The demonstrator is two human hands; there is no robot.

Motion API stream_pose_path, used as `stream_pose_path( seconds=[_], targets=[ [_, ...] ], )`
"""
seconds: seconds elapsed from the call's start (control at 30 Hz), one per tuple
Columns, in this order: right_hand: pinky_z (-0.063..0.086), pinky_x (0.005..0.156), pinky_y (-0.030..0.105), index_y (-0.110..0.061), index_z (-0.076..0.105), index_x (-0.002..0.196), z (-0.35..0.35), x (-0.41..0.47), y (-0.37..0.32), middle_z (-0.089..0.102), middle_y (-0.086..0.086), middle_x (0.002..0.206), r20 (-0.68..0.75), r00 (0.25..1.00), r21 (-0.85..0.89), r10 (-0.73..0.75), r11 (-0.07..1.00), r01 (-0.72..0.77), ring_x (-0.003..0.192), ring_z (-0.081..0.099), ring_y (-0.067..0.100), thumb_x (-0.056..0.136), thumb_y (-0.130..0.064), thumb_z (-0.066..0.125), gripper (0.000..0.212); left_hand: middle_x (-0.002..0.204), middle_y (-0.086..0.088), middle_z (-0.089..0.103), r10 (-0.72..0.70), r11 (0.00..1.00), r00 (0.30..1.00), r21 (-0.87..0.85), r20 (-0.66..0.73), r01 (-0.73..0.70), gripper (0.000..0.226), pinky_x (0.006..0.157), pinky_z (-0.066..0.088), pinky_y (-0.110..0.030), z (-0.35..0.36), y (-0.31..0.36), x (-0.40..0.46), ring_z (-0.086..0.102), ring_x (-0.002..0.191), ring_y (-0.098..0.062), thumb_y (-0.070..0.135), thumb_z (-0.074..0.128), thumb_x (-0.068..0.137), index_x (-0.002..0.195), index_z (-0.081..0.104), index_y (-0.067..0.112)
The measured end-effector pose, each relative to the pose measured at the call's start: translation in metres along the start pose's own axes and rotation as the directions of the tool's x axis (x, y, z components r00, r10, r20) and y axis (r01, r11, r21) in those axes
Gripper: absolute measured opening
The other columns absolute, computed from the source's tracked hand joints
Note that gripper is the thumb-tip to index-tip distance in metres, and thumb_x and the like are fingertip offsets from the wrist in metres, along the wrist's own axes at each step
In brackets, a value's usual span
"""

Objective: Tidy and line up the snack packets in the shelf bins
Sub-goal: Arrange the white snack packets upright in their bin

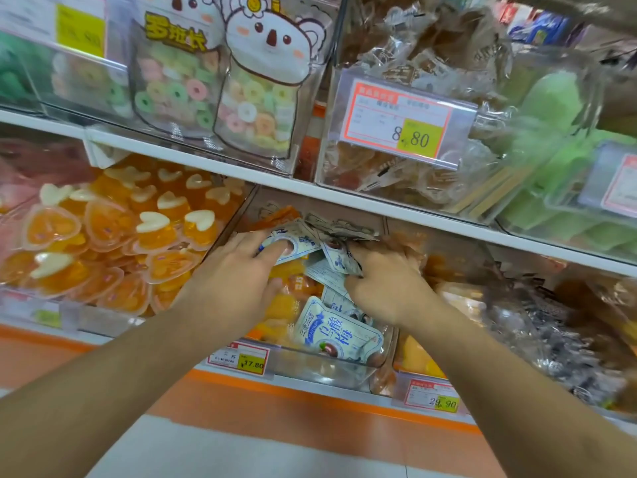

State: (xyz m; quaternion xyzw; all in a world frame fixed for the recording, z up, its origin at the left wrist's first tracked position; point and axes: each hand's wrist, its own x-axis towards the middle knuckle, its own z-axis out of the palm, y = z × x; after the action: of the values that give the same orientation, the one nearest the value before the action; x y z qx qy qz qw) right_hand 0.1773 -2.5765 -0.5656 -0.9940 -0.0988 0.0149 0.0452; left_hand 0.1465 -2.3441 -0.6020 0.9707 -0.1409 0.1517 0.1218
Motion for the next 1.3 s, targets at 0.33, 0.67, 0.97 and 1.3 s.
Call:
stream_pose_path(
  seconds=[0.33, 0.67, 0.97, 1.3],
  targets=[
    [0.05, 0.095, 0.037, -0.019, 0.065, 0.129, 0.029, -0.047, -0.025, 0.063, -0.002, 0.122, -0.304, 0.863, -0.08, -0.403, 0.914, 0.399, 0.115, 0.055, 0.022, 0.09, -0.034, 0.065, 0.041, 0.112, 0.0, 0.067, 0.018, 0.999, 0.991, 0.039, -0.135, -0.013, 0.035, 0.086, 0.044, -0.045, -0.006, -0.021, 0.009, 0.058, 0.103, -0.028, 0.015, 0.078, 0.085, 0.119, 0.072, 0.025],
    [0.024, 0.087, 0.033, -0.026, 0.064, 0.101, 0.039, -0.028, -0.073, 0.063, -0.006, 0.098, -0.156, 0.927, 0.05, -0.341, 0.934, 0.353, 0.107, 0.042, 0.017, 0.088, -0.039, 0.073, 0.02, 0.124, 0.023, 0.054, 0.184, 0.983, 0.969, -0.021, 0.166, -0.183, 0.052, 0.117, 0.016, -0.032, -0.018, -0.028, -0.028, 0.045, 0.12, -0.006, 0.061, 0.06, 0.09, 0.137, 0.049, 0.044],
    [0.047, 0.084, 0.039, -0.019, 0.074, 0.101, 0.022, -0.054, -0.06, 0.061, -0.004, 0.096, -0.495, 0.826, 0.261, -0.271, 0.86, 0.438, 0.094, 0.056, 0.021, 0.091, -0.021, 0.069, 0.011, 0.095, 0.029, 0.062, 0.131, 0.966, 0.991, -0.225, -0.007, -0.13, 0.034, 0.076, 0.054, -0.029, -0.049, -0.018, -0.03, 0.059, 0.089, 0.003, 0.067, 0.07, 0.077, 0.103, 0.071, 0.045],
    [0.054, 0.082, 0.043, -0.018, 0.069, 0.117, -0.017, -0.112, 0.05, 0.067, -0.004, 0.108, -0.596, 0.754, 0.112, -0.276, 0.902, 0.418, 0.102, 0.063, 0.024, 0.09, -0.017, 0.078, 0.028, 0.11, 0.03, 0.055, 0.242, 0.902, 0.962, -0.335, -0.129, -0.272, 0.034, 0.081, 0.05, -0.026, -0.047, 0.1, -0.007, 0.054, 0.099, 0.005, 0.057, 0.066, 0.088, 0.119, 0.059, 0.045]
  ],
)
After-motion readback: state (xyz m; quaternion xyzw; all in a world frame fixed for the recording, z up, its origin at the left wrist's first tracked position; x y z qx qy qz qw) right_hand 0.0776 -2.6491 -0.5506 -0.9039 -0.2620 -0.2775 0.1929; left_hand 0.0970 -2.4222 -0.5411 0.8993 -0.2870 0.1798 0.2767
